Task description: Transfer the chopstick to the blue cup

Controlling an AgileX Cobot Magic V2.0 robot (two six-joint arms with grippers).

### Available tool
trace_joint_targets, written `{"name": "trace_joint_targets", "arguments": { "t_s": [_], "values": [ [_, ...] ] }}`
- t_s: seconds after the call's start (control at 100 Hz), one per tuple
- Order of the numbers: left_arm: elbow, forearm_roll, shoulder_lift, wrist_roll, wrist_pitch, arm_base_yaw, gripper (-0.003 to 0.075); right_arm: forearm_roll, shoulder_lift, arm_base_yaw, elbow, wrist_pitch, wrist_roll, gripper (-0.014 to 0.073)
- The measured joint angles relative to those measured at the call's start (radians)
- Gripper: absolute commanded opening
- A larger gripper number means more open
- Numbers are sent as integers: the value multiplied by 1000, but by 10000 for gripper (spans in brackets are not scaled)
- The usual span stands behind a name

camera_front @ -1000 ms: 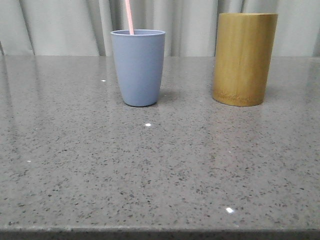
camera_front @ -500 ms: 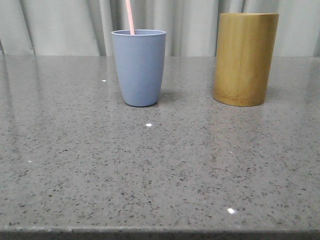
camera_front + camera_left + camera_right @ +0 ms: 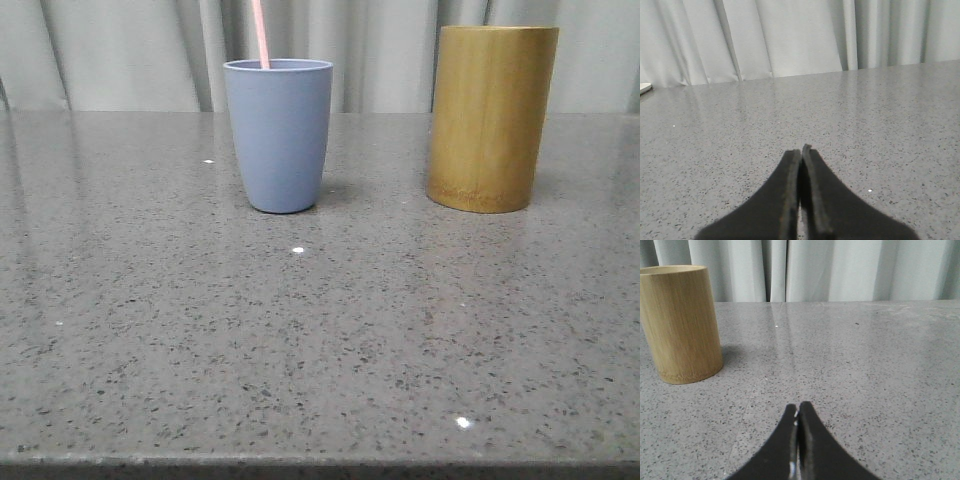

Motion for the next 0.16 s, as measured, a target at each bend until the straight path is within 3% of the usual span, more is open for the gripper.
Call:
{"name": "trace_joint_targets", "arguments": {
  "t_s": [0.16],
  "values": [
    [0, 0, 0, 0, 0, 0, -19, 0, 0, 0, 0, 0, 0, -67]
  ]
}}
